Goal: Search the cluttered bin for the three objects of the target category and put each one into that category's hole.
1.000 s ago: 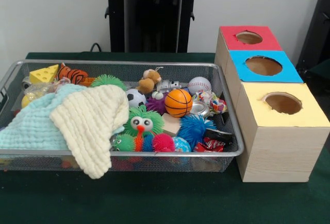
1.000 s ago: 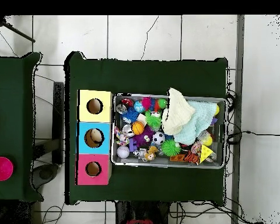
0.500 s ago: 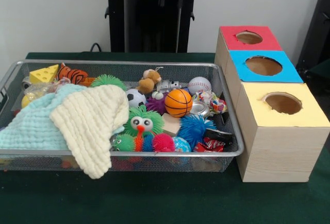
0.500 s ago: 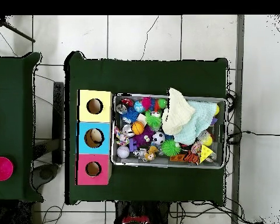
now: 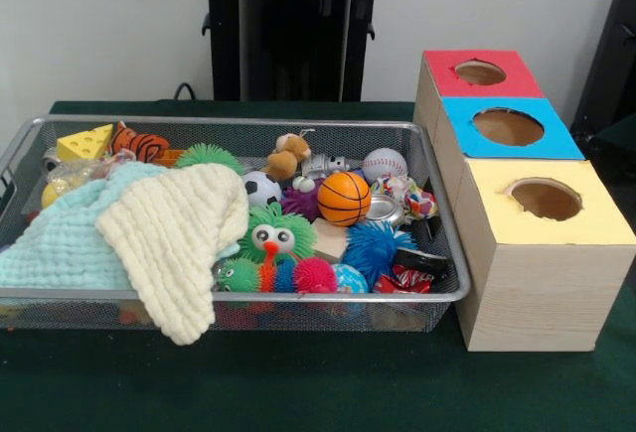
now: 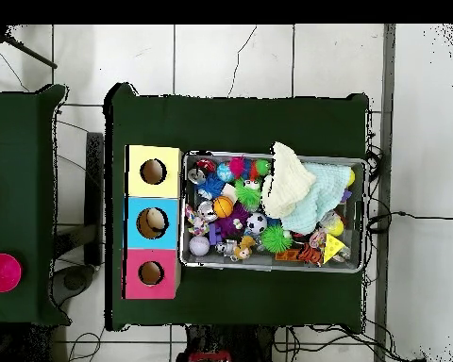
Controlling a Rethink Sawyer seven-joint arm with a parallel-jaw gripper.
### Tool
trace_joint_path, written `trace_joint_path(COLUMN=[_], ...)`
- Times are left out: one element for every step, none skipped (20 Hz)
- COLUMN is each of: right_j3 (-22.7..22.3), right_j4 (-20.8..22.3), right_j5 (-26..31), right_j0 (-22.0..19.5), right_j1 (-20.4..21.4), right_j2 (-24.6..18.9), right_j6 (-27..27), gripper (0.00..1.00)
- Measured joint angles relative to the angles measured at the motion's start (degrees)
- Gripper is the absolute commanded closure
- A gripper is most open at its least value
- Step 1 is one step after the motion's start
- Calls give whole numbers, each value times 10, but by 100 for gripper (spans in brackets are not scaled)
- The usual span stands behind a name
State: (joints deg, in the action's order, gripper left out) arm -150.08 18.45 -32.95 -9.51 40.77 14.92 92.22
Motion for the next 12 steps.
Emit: trace_joint_path(right_j3=[-1, -4, -5, -6, -7, -9, -10, -12, -13, -16, -19, -22], right_j4=[-7, -23, -36, -43, -58, -74, -86, -97, -108, -124, -140, -149], right_j5=[0, 0, 0, 0, 0, 0, 0, 0, 0, 0, 0, 0], right_j0=[6, 21, 32, 38, 54, 70, 84, 97, 110, 130, 149, 160], right_j1=[-2, -5, -7, -8, -11, -13, -15, -17, -20, -22, -25, -26], right_j2=[-1, -3, -7, -10, -14, -19, -23, -28, -32, -39, -46, -50], right_j6=[5, 16, 27, 33, 47, 62, 75, 88, 101, 122, 143, 155], gripper=[0, 0, 0, 0, 0, 0, 0, 0, 0, 0, 0, 0])
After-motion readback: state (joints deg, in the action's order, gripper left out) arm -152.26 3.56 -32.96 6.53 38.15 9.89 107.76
